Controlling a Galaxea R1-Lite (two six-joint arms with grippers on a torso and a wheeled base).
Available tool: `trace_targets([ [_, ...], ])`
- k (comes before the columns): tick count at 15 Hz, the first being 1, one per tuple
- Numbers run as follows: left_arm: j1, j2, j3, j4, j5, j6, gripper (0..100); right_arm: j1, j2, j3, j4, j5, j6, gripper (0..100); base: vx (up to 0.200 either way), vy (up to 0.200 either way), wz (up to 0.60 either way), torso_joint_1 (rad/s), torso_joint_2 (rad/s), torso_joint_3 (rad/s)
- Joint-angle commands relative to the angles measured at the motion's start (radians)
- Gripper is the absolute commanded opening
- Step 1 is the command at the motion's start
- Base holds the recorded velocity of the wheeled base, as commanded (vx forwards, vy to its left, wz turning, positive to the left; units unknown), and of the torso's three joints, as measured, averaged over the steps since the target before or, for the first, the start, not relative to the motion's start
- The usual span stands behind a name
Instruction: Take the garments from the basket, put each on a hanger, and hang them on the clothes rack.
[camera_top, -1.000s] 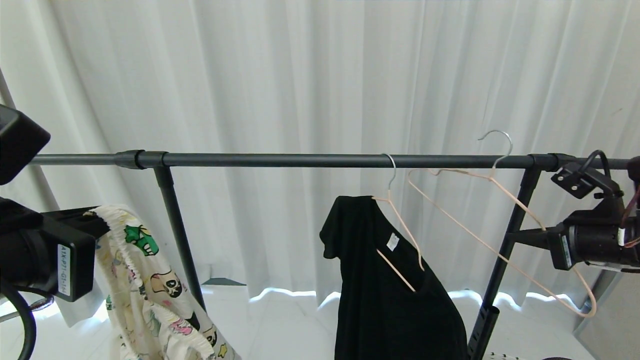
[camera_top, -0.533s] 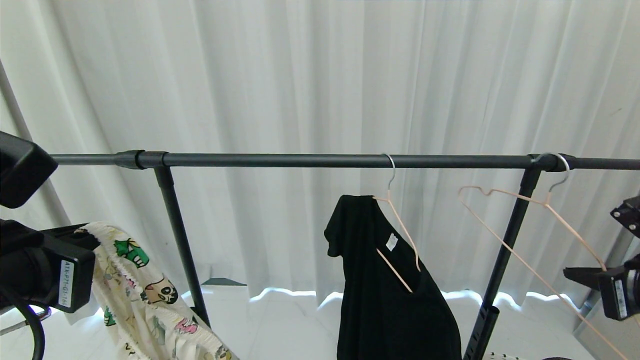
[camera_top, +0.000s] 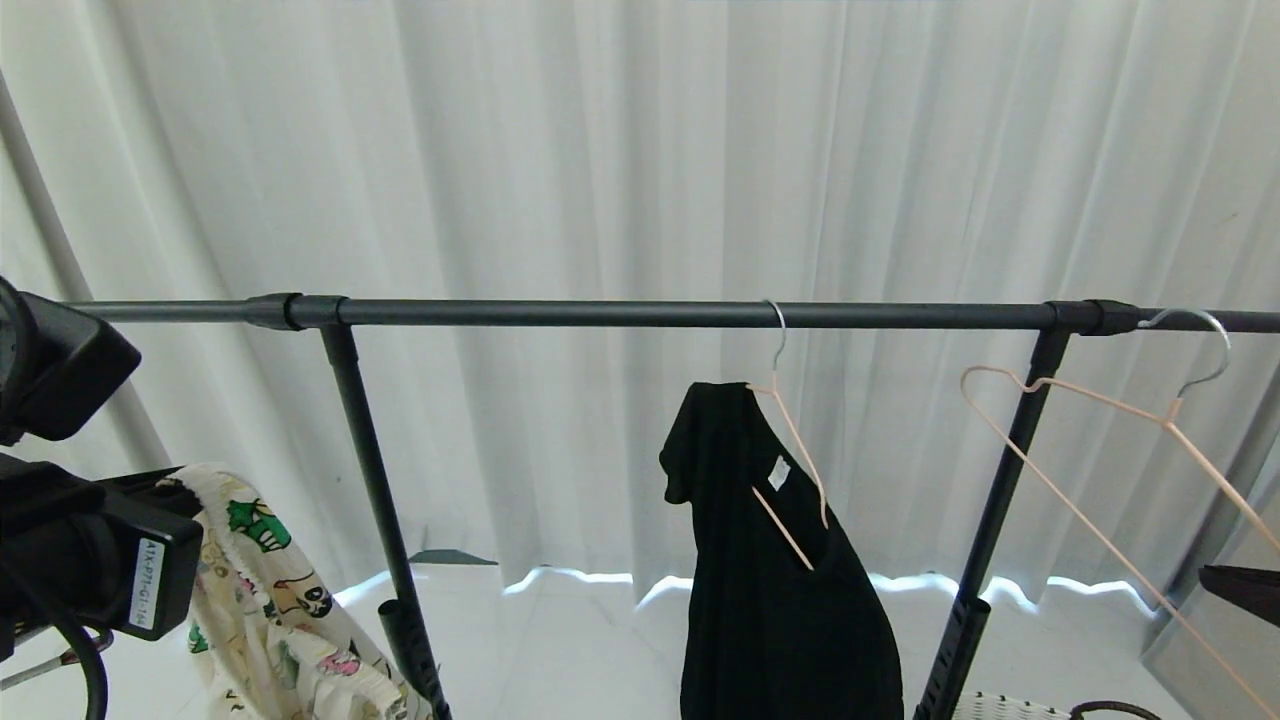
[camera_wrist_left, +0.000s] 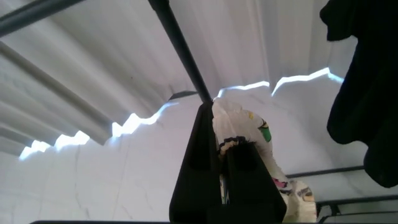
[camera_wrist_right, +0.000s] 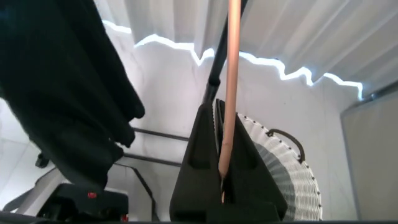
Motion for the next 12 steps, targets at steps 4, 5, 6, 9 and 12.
trace_targets([
  [4, 0.002, 0.000, 0.005, 0.000, 0.000, 0.000, 0, 0.002, -0.044, -0.009, -0.005, 0.004, -0.008, 0, -0.200, 0.000, 0.00, -0.005, 0.00, 0.005],
  [5, 0.000, 0.000, 0.005, 0.000, 0.000, 0.000, 0, 0.004, -0.046, -0.013, -0.003, 0.006, -0.008, 0, -0.200, 0.000, 0.00, 0.002, 0.01, -0.002],
  [6, 0.002, 0.000, 0.005, 0.000, 0.000, 0.000, 0, 0.010, -0.046, -0.015, -0.005, 0.007, -0.008, 0, -0.200, 0.000, 0.00, 0.002, 0.01, 0.007],
  [9, 0.000, 0.000, 0.006, 0.000, 0.000, 0.000, 0, 0.031, -0.047, -0.012, -0.005, 0.010, -0.005, 0, -0.200, 0.000, 0.00, -0.001, 0.01, -0.001],
  [12, 0.000, 0.004, 0.006, 0.000, 0.000, 0.000, 0, 0.039, -0.043, -0.009, -0.005, 0.052, 0.001, 0, -0.200, 0.000, 0.00, 0.001, 0.00, 0.004],
])
